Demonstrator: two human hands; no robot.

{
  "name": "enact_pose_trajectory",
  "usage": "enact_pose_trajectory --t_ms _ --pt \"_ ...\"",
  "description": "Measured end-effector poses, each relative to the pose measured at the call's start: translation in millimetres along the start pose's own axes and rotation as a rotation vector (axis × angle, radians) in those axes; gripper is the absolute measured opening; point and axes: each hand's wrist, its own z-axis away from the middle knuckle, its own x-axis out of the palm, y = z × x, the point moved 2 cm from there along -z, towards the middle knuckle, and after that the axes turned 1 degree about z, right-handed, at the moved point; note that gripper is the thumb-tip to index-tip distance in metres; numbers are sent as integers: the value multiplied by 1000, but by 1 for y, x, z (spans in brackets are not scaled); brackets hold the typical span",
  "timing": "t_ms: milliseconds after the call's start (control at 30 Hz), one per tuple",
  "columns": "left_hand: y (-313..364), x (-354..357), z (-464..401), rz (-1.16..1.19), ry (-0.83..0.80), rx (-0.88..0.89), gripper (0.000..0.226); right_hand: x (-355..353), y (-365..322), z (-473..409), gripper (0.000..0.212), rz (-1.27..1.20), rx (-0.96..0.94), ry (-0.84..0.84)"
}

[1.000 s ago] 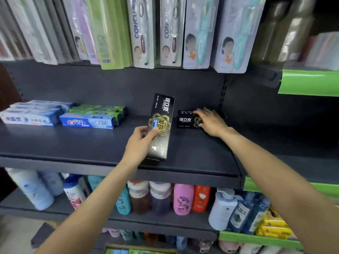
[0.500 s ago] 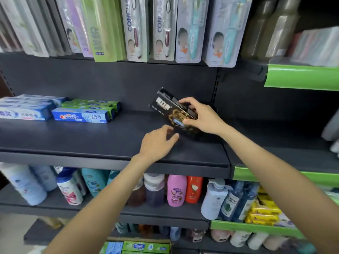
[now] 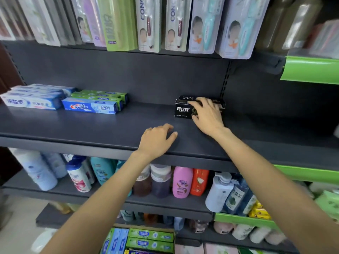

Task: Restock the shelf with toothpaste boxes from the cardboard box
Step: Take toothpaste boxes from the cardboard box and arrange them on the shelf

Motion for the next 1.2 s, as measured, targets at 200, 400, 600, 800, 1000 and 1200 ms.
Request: enact_pose_trajectory --t_ms 200,400,600,800,1000,1200 --pt "3 -29 53 373 277 117 22 -28 -69 106 22 -238 -61 177" --pt "-38 -22 144 532 230 266 23 -4 -139 208 24 -338 11 43" --pt "-141 43 231 398 -257 -14 40 89 -178 306 24 -404 225 -397" --pt "-211 120 292 173 -780 -157 52 175 -198 378 51 -275 340 -834" --pt "-224 189 315 97 -934 -203 80 226 -201 388 71 -172 275 -953" --pt "-232 246 318 248 -954 -413 82 273 -176 368 84 -123 131 -1010"
